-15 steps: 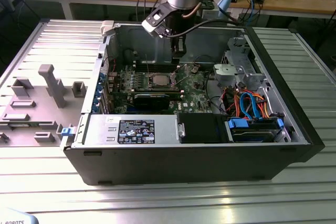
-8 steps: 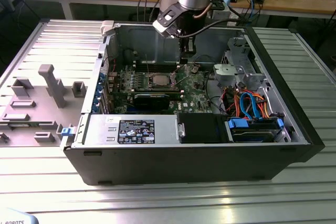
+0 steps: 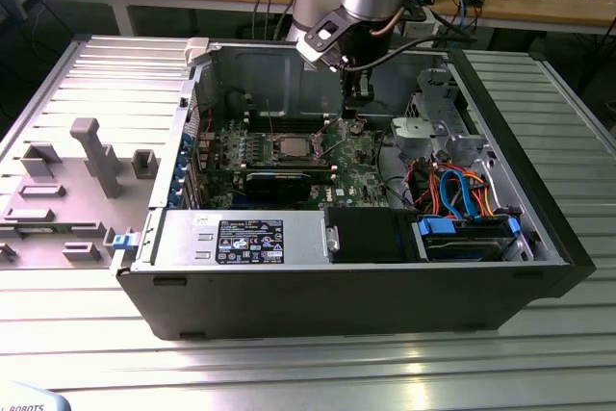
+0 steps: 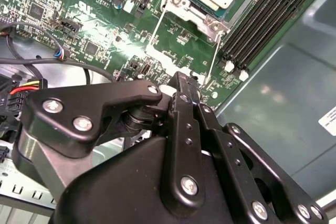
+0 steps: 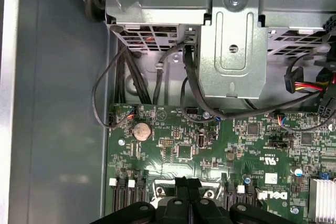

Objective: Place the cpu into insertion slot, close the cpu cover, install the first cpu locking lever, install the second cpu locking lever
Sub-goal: 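Close the cpu cover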

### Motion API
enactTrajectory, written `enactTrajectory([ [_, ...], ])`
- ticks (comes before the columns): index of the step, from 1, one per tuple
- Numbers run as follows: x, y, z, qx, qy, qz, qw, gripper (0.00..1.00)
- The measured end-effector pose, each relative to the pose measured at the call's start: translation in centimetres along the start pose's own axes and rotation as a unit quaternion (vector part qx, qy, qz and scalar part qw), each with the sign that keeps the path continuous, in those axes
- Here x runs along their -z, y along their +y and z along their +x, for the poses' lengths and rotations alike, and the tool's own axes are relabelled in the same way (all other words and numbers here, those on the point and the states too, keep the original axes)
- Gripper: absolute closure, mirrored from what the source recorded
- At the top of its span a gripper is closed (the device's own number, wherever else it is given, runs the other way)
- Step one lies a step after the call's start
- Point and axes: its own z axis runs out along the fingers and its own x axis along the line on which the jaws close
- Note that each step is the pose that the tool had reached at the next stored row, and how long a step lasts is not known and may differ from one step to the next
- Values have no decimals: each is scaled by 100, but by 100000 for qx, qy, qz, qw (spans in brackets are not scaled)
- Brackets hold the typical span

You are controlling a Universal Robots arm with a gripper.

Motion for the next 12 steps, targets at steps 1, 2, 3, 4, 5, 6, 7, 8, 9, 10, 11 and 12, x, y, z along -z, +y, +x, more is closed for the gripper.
enactTrajectory([
  [1, 0, 0, 0, -1, -2, 0, 100000, 89],
  [2, 0, 1, 0, 1, -1, 0, 100000, 89],
  [3, -1, 6, 0, 5, -2, 10, 100000, 89],
  [4, -13, 33, -1, 5, 19, 24, 100000, 89],
  [5, -27, 66, -3, 8, 5, 45, 100000, 89],
  [6, -38, 84, -4, 20, 6, 49, 100000, 89],
  [7, -48, 99, -4, 29, 5, 54, 100000, 89],
  [8, -65, 121, -5, 37, 1, 57, 100000, 89],
  [9, -78, 132, -4, 53, 5, 63, 100000, 89],
  [10, -101, 144, -5, 77, -1, 69, 100000, 89],
  [11, -116, 151, -4, 96, 6, 70, 100000, 89],
  [12, -138, 162, -3, 112, 6, 71, 100000, 89],
])
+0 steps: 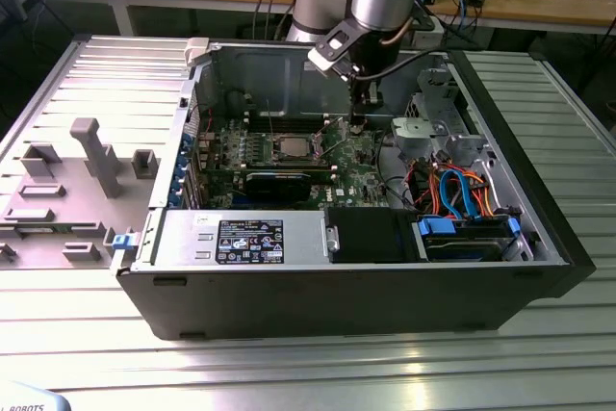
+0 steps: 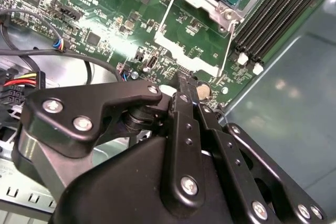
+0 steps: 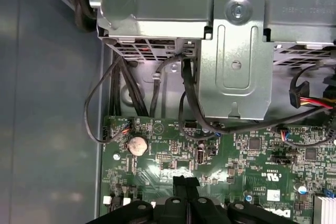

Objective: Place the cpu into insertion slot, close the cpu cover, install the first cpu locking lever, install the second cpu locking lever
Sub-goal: 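Close the cpu cover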

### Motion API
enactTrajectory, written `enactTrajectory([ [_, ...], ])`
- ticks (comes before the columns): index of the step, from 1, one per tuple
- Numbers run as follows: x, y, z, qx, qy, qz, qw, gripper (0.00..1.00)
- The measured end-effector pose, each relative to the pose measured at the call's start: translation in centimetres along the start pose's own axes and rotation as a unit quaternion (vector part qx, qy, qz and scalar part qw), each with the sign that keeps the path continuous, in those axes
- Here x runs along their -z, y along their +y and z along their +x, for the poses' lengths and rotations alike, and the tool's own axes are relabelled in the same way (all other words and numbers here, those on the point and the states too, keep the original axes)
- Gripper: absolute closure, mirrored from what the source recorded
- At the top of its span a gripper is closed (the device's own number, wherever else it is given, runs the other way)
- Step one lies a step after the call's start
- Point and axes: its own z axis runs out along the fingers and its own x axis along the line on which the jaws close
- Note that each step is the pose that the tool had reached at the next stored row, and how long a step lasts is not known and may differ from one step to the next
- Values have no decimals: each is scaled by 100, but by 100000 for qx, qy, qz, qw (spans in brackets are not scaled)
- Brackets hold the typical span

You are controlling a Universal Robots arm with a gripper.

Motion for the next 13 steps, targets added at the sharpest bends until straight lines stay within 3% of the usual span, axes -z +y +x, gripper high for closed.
enactTrajectory([
  [7, -99, 26, 0, 4, -2, 13, 100000, 89],
  [13, -108, -3, 1, 12, 3, 23, 100000, 89],
])
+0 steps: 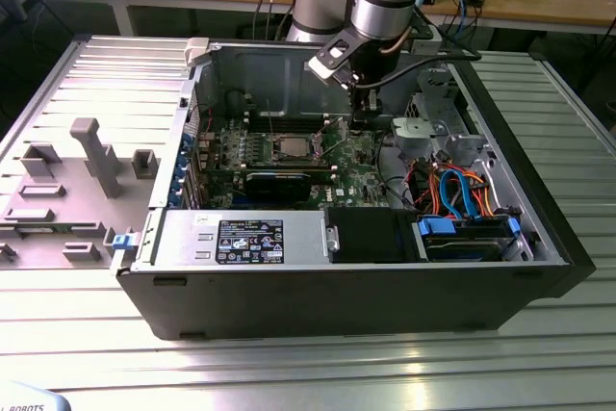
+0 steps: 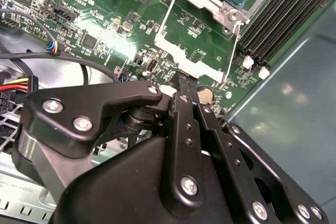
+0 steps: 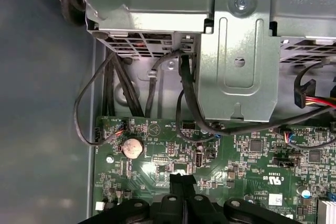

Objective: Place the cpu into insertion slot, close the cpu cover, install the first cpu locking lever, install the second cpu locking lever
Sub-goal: 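Close the cpu cover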

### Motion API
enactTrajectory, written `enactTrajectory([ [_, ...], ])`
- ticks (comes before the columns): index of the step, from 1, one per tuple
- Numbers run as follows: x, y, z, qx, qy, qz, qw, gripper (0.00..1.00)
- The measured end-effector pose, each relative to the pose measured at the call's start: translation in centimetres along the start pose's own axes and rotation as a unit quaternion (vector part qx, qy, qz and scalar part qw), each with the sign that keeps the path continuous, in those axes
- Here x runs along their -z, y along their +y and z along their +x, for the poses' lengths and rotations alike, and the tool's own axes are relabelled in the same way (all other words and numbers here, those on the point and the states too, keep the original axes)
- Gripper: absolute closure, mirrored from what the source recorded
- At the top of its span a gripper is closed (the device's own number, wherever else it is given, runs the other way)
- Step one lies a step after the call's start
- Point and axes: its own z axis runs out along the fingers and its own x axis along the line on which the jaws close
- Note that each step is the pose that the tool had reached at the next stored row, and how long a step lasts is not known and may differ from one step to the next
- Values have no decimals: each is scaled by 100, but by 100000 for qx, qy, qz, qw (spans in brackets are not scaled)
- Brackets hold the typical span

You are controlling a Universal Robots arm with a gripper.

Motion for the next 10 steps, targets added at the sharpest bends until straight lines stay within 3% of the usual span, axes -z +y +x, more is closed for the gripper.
enactTrajectory([
  [2, 1, -95, 4, 0, -5, 14, 100000, 89],
  [4, 0, -138, 6, -3, -4, 13, 100000, 89],
  [10, 0, -162, 7, 0, -2, 11, 100000, 89],
])
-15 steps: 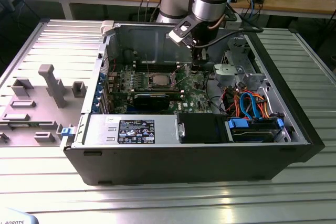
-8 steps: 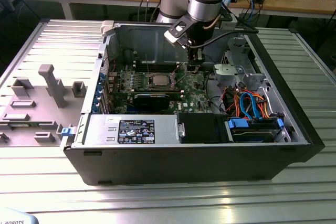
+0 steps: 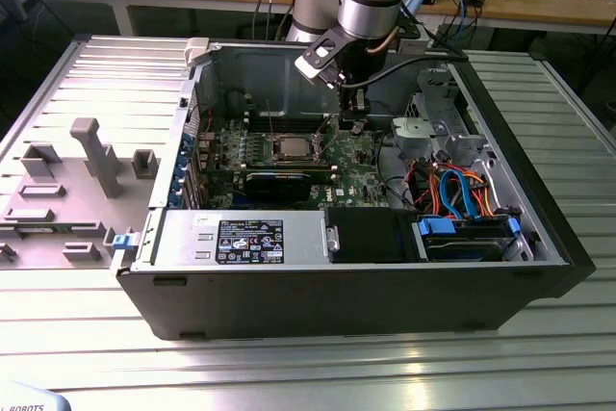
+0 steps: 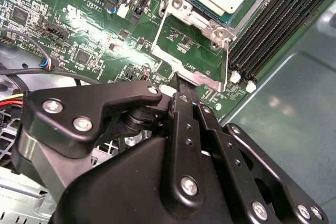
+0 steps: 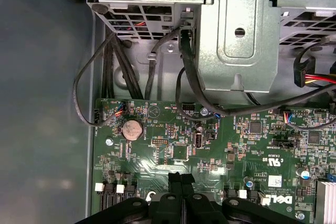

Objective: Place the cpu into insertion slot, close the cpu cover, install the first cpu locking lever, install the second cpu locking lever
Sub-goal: 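Close the cpu cover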

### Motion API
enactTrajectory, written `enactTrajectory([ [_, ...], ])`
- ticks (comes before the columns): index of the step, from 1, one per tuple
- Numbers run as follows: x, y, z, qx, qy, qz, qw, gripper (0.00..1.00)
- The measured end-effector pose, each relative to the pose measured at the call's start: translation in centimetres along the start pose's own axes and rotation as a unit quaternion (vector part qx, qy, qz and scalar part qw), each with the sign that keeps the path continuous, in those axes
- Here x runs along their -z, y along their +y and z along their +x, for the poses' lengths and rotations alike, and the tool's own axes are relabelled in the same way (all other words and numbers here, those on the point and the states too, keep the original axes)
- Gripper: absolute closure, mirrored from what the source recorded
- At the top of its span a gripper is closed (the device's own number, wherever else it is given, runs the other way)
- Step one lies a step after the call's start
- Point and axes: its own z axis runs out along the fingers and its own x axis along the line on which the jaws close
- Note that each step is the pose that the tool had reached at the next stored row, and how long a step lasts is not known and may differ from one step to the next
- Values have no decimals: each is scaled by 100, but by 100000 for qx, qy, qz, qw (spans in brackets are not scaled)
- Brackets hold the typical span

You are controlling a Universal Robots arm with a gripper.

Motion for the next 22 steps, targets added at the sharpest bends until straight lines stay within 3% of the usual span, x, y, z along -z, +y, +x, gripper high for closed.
enactTrajectory([
  [14, 0, -54, 2, -1, -1, 2, 100000, 89],
  [22, 0, -119, 5, 1, -1, 3, 100000, 89],
])
